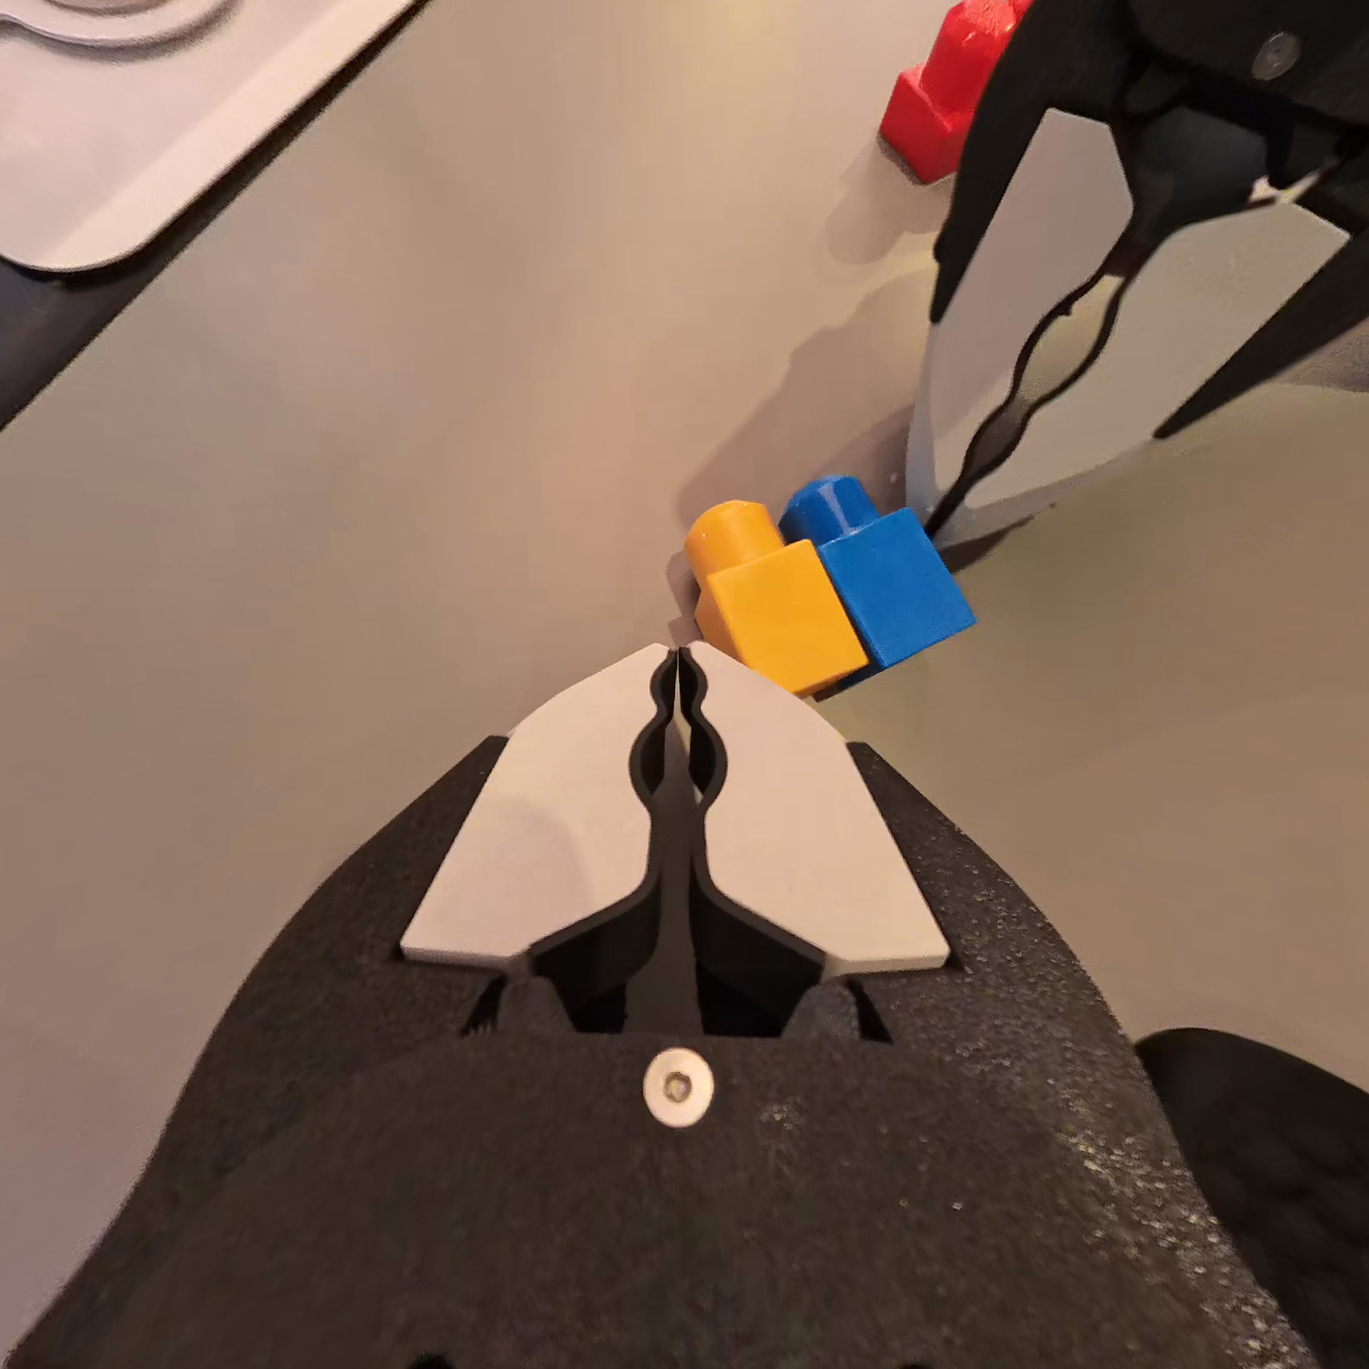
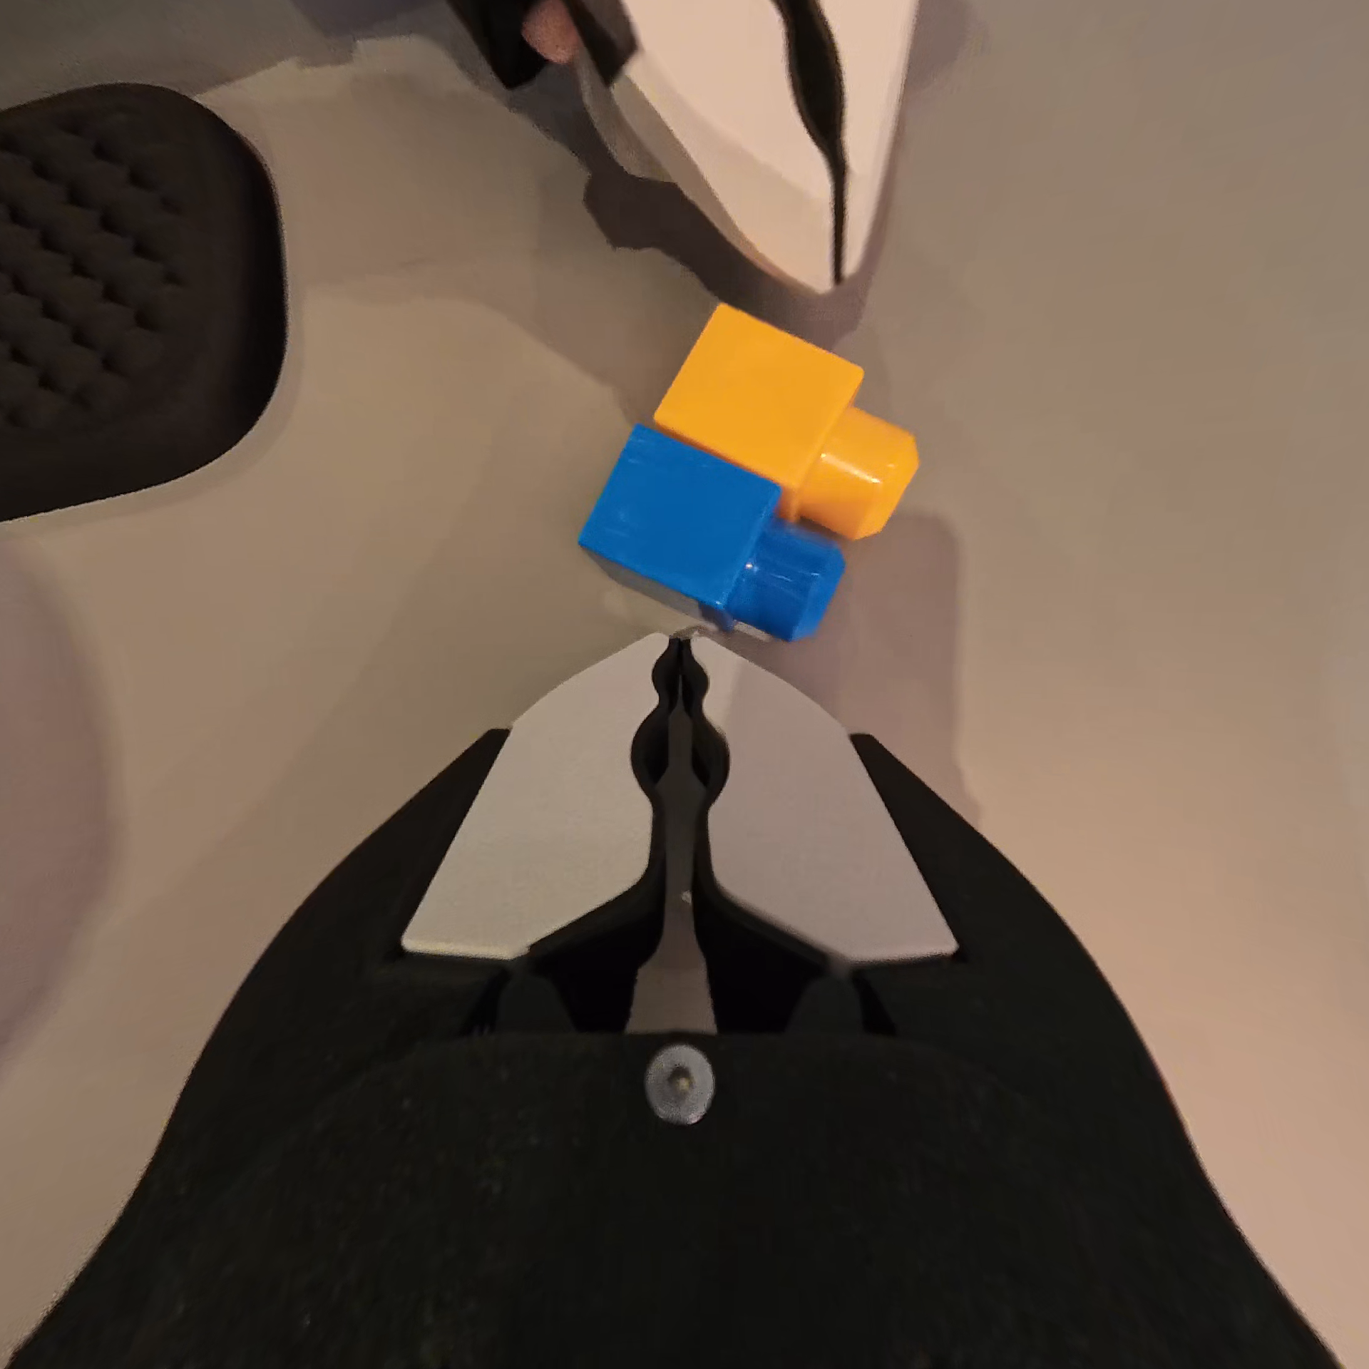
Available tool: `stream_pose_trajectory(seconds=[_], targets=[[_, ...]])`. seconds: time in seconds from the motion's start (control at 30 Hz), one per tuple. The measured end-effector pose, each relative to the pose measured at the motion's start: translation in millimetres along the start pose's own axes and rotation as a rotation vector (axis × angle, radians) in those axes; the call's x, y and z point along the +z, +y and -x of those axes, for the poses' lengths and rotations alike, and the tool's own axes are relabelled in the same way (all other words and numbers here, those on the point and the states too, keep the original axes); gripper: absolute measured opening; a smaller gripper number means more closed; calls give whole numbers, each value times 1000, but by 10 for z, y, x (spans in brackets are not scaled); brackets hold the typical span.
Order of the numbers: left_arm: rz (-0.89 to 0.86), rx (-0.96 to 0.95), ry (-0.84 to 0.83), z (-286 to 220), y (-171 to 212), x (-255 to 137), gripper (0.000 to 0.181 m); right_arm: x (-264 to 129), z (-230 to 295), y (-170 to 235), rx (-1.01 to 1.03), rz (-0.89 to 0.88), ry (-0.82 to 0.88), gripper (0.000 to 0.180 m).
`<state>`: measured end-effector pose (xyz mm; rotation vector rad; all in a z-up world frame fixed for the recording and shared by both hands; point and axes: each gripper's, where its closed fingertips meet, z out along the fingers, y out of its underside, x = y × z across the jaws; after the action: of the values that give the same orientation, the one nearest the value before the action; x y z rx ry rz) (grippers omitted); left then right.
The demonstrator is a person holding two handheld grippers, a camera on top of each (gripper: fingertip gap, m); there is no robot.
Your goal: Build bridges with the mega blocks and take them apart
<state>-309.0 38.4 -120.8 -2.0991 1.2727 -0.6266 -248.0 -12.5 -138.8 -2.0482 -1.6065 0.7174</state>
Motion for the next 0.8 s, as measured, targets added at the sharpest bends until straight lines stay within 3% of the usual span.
stream_pose_trajectory(seconds=[0.03, 0.2, 0.4, 0.8], targets=[[-9, 4, -11, -19, -1, -43, 0, -26, -20, -10, 1, -10, 6, 0], [48, 80, -46, -335, 128, -207, 0, -168, -119, -101, 49, -99, -3, 0], [108, 67, -37, -730, 273, -77, 0, -105, -76, -41, 32, -57, -26, 0], [21, -78, -57, -620, 161, 113, 0, -61, -32, 3, 18, -28, -32, 0]])
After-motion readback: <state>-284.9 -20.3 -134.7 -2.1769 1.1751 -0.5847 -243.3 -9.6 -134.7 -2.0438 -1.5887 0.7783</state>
